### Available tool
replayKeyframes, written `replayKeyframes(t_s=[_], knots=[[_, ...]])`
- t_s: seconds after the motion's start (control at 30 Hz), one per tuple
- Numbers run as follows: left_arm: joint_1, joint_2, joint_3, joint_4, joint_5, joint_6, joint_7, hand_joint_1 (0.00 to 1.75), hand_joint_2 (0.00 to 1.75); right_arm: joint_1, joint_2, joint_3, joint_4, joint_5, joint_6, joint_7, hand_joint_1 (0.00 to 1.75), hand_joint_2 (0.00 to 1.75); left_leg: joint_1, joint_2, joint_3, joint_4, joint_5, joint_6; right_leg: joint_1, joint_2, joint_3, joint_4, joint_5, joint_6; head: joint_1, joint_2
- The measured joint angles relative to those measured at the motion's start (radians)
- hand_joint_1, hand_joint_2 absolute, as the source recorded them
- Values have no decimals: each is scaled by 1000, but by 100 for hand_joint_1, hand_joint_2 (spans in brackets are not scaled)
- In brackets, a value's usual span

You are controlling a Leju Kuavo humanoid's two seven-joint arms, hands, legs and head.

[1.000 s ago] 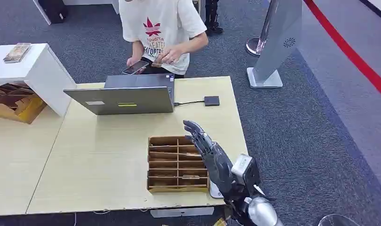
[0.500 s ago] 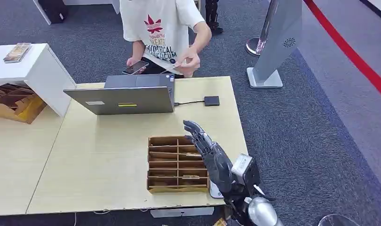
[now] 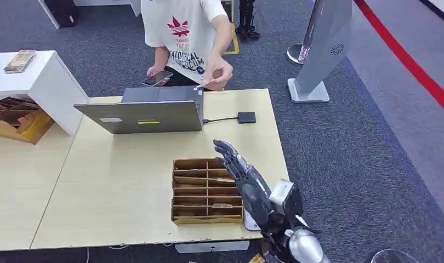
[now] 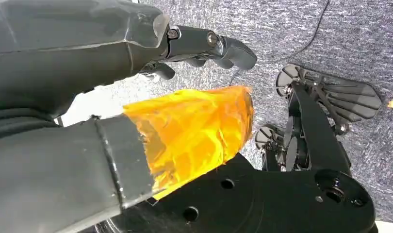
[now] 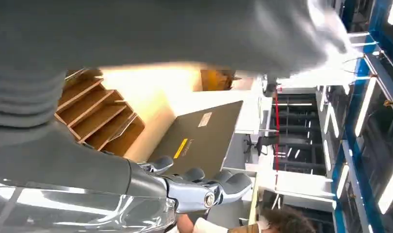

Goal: Pass the card to the sensor for recognition and then transmit it.

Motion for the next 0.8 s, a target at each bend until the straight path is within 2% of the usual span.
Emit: replayKeyframes(t_s=[0.23,0.43,0.63,0.8], knots=[[-4,2,-7,0,0,1,0,0,0,-37,0,0,0,52,-12,-5,0,175,0,0,0,0,0,0,0,0,0,0,0,0,0,0],[-8,3,-25,0,-1,0,-1,0,0,-96,0,2,5,188,-98,-11,0,175,0,0,0,0,0,0,0,0,0,0,0,0,0,0],[-11,3,-38,0,-3,-5,-4,0,0,-175,0,18,20,463,-255,15,0,175,0,0,0,0,0,0,0,0,0,0,0,0,0,0],[-14,3,-56,0,-6,-15,-4,0,0,-244,0,51,41,663,-324,57,0,175,0,0,0,0,0,0,0,0,0,0,0,0,0,0]])
